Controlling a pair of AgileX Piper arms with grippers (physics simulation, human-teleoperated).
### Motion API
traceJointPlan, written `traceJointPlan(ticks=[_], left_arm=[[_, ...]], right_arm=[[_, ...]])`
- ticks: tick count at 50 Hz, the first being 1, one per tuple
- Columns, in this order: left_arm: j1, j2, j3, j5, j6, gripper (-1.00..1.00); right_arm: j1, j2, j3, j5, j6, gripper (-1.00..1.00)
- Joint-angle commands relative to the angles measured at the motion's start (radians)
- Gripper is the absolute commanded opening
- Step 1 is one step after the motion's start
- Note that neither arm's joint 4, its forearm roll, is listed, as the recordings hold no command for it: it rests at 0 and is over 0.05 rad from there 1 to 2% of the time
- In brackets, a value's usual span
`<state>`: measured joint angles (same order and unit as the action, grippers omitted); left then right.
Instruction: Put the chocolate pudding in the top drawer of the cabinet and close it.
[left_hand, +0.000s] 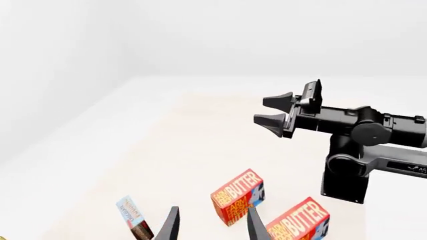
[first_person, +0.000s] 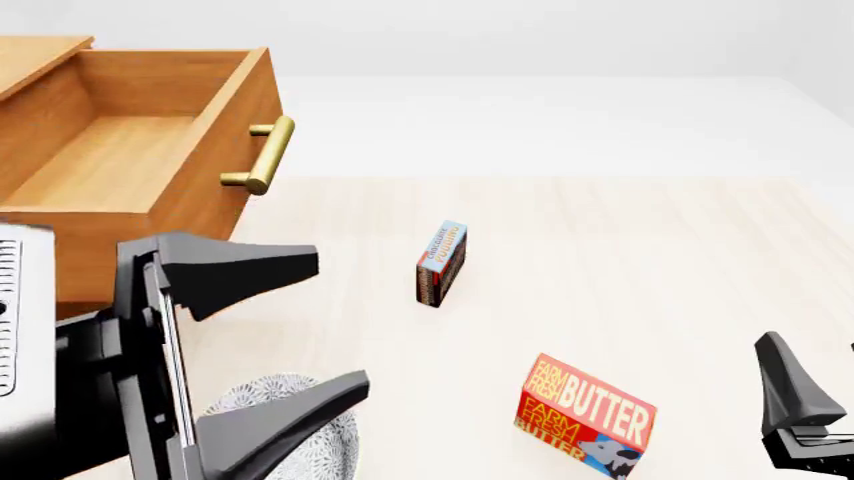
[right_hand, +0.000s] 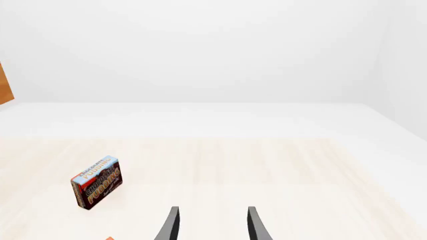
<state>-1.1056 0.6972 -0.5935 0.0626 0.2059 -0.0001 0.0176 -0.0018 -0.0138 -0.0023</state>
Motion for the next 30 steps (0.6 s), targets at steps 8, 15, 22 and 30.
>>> traceJointPlan(ticks=[8, 15, 22, 30], left_arm=[[-0.054, 0.052, 0.149, -0.235, -0.076, 1.0], [-0.057, 0.102, 0.177, -0.318, -0.097, 1.0], [0.005, 0.16, 0.232, -0.408, -0.162, 1.0], [0.025, 0.204, 0.249, -0.466, -0.194, 1.0]], right_arm=[[0.0, 0.0, 0.0, 0.0, 0.0, 1.0], [0.0, 0.0, 0.0, 0.0, 0.0, 1.0], [0.0, 0.0, 0.0, 0.0, 0.0, 1.0], [0.0, 0.0, 0.0, 0.0, 0.0, 1.0]])
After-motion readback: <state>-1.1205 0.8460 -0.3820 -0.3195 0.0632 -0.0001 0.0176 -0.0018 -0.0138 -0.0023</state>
